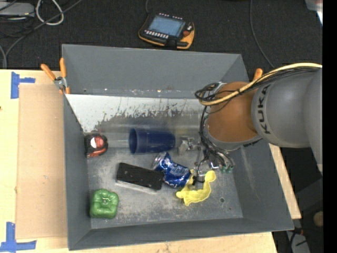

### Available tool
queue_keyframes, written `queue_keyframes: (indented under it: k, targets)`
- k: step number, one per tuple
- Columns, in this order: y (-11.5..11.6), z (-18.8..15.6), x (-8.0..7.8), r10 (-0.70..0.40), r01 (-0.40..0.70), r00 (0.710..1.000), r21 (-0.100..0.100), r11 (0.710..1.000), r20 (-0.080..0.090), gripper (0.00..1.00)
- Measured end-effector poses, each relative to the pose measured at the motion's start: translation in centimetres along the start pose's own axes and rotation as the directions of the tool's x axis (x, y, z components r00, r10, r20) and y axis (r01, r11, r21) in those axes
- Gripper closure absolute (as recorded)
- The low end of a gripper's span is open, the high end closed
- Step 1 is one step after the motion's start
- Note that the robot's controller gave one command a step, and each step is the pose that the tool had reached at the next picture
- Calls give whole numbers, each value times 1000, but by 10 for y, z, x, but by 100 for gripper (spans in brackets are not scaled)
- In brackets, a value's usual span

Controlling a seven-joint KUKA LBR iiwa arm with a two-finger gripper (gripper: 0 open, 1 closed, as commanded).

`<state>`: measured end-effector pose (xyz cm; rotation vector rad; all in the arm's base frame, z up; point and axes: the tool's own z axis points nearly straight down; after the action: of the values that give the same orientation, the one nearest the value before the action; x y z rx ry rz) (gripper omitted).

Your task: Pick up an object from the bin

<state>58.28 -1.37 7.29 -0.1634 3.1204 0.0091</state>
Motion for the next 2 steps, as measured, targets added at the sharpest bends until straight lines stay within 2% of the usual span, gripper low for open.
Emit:
queue_keyframes:
  k: [1, 2]
  targets:
    - [-4, 2, 62, 19, -19, 1000, -2, 1000, -23, 100]
    - [-4, 2, 62, 18, -18, 1000, -2, 1000, -23, 100]
